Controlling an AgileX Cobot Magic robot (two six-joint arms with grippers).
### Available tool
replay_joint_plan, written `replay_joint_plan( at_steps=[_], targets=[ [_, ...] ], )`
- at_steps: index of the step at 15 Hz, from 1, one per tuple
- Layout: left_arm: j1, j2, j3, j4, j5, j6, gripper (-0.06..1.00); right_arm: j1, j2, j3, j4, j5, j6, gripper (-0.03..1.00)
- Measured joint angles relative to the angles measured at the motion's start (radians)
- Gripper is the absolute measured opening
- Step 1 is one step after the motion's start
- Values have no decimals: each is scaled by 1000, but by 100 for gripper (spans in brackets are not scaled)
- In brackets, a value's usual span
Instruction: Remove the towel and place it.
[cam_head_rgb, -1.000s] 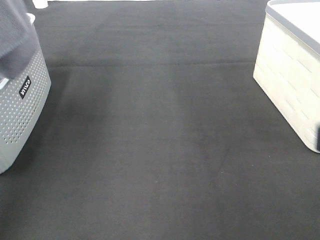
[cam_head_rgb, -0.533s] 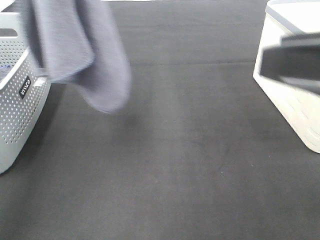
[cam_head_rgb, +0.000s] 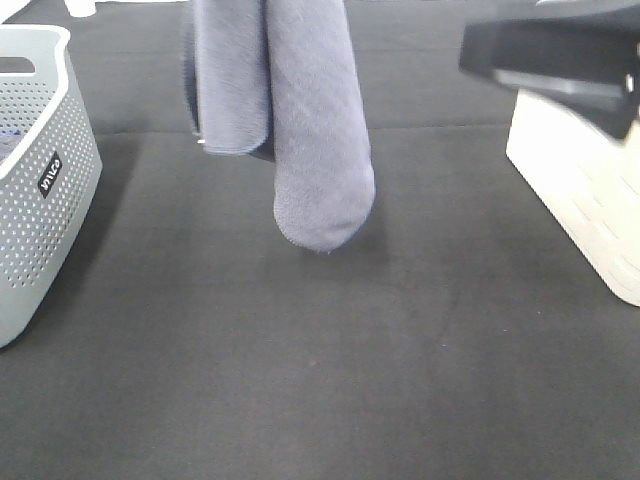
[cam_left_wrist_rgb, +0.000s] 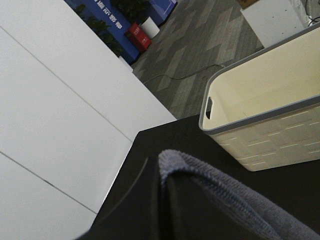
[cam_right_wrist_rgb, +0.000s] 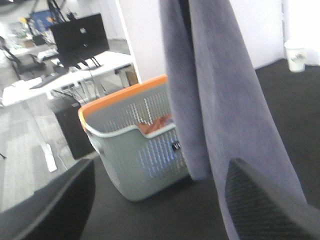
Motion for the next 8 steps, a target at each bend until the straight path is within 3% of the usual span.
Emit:
replay_joint_plan(
  at_steps=[4,8],
  targets=[
    [-62,46,0,5,-34,18,0,18,69,-101,25,54,-17,68],
    [-100,67,0,10,-39,22,0,192,146,-151,25,-90,-87,67]
  ],
)
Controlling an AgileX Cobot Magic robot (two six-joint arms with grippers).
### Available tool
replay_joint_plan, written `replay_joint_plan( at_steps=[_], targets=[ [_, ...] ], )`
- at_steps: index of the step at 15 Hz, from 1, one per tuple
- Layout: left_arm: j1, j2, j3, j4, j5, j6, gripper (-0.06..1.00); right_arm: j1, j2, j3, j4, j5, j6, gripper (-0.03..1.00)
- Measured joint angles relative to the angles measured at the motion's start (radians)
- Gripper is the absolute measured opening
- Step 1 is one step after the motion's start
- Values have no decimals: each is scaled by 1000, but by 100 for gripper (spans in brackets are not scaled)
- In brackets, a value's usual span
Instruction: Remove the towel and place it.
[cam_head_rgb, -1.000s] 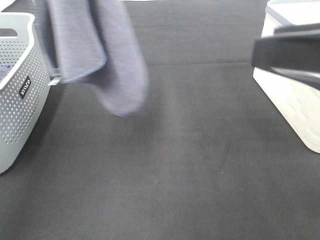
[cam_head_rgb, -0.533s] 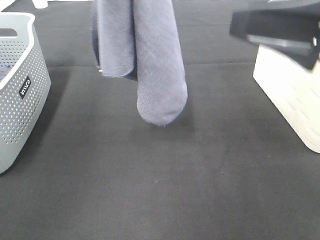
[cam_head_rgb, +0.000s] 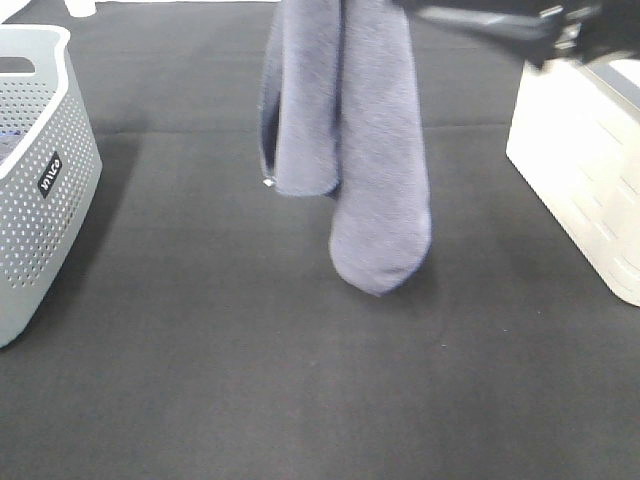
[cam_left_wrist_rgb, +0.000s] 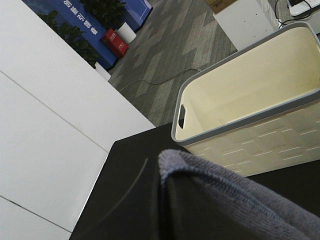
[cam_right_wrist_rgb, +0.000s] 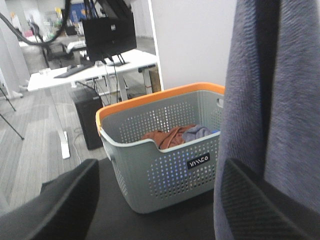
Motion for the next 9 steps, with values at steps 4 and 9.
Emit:
replay_joint_plan(
  at_steps=[4,9],
  targets=[
    [-29,2,0,1,0,0,0,80,85,-61,8,-58,-22,67],
    [-41,2,0,1,0,1,0,85,153,-64,21,-82,-49,67]
  ],
)
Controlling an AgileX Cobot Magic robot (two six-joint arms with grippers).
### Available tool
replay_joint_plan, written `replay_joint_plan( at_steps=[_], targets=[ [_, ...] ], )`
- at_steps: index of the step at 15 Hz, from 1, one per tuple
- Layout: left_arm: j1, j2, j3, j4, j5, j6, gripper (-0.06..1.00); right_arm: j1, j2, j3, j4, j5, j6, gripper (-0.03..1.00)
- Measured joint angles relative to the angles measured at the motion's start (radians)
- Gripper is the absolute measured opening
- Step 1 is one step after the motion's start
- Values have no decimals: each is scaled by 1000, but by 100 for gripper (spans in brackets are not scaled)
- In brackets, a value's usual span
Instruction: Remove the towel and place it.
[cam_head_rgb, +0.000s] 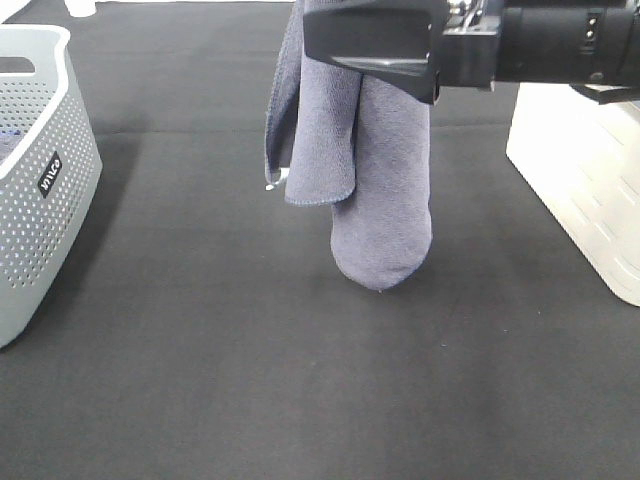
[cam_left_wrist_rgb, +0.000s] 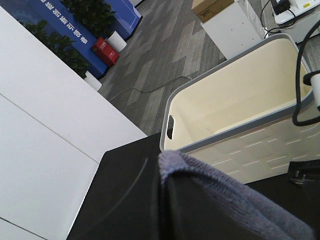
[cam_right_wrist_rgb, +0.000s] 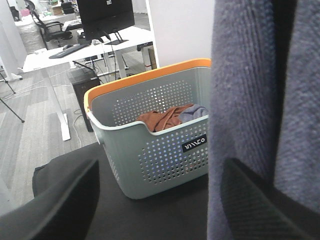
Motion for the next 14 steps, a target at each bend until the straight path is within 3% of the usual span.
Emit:
replay_joint_plan(
  at_steps=[3,6,9,12,14],
  targets=[
    [0,0,0,16,0,0,0,0,-6,-1,-36,-20,4,67],
    [0,0,0,34,0,0,0,0,-6,-2,-83,-127,27,67],
    [0,0,0,34,0,0,0,0,-6,-2,-116,-134,50,66],
    [0,0,0,39,0,0,0,0,-6,-2,-280,-132,203,66],
    [0,0,0,40,4,-1,0,0,-6,-2,-305,-136,239,66]
  ],
)
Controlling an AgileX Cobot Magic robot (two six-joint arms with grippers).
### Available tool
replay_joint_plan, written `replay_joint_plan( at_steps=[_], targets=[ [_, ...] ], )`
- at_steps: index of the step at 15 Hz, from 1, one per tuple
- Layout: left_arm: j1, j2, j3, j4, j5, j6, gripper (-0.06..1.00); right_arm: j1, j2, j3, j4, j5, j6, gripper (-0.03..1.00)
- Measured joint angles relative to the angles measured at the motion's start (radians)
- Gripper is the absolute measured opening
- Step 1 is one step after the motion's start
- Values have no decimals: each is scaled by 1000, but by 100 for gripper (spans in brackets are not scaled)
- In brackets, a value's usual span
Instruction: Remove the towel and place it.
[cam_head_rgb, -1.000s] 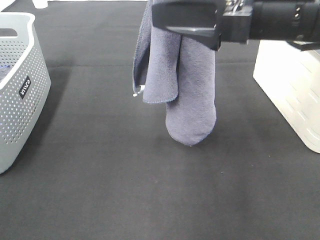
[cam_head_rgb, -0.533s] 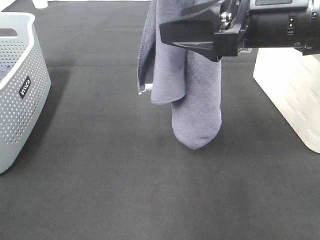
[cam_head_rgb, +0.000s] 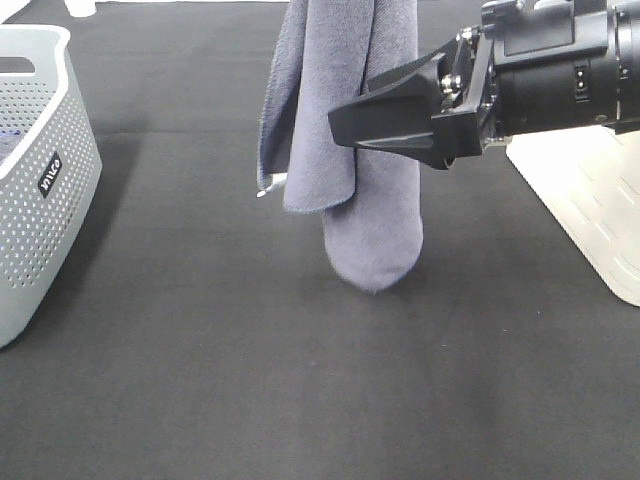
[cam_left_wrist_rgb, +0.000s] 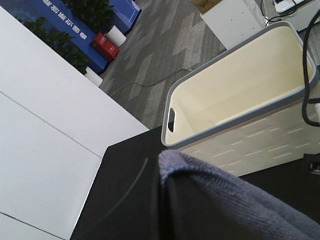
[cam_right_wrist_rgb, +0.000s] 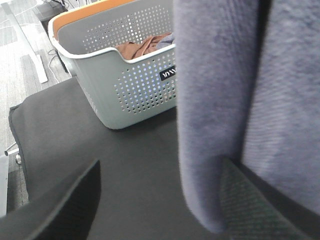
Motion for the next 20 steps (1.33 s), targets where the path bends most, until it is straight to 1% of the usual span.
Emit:
replay_joint_plan(
  at_steps=[3,4,6,7,8,10,11,12,13,15,16,18,20],
  targets=[
    [0,0,0,-2,15,-9,0,0,2,0,47,-24,-33,65],
    [0,0,0,-5,15,-15,0,0,4,0,94,-21,-63,65],
    [0,0,0,-5,18,-19,0,0,8,0,159,19,-106,65],
    [0,0,0,-5,18,-19,0,0,11,0,174,54,-109,65],
    [0,0,0,-5,19,-19,0,0,16,0,181,69,-110,65],
    [0,0,0,-5,22,-20,0,0,55,0,224,69,-156,65],
    [0,0,0,-5,22,-20,0,0,101,0,276,63,-204,65],
    [0,0,0,-5,22,-21,0,0,113,0,286,63,-225,65],
    [0,0,0,-5,25,-22,0,0,158,0,298,63,-290,65],
    [0,0,0,-5,31,-22,0,0,217,0,301,62,-318,65],
    [0,0,0,-5,33,-22,0,0,237,0,300,70,-307,64],
    [0,0,0,-5,36,-22,0,0,244,0,252,105,-252,61],
    [0,0,0,-5,42,-22,0,0,246,0,221,109,-235,57]
  ],
)
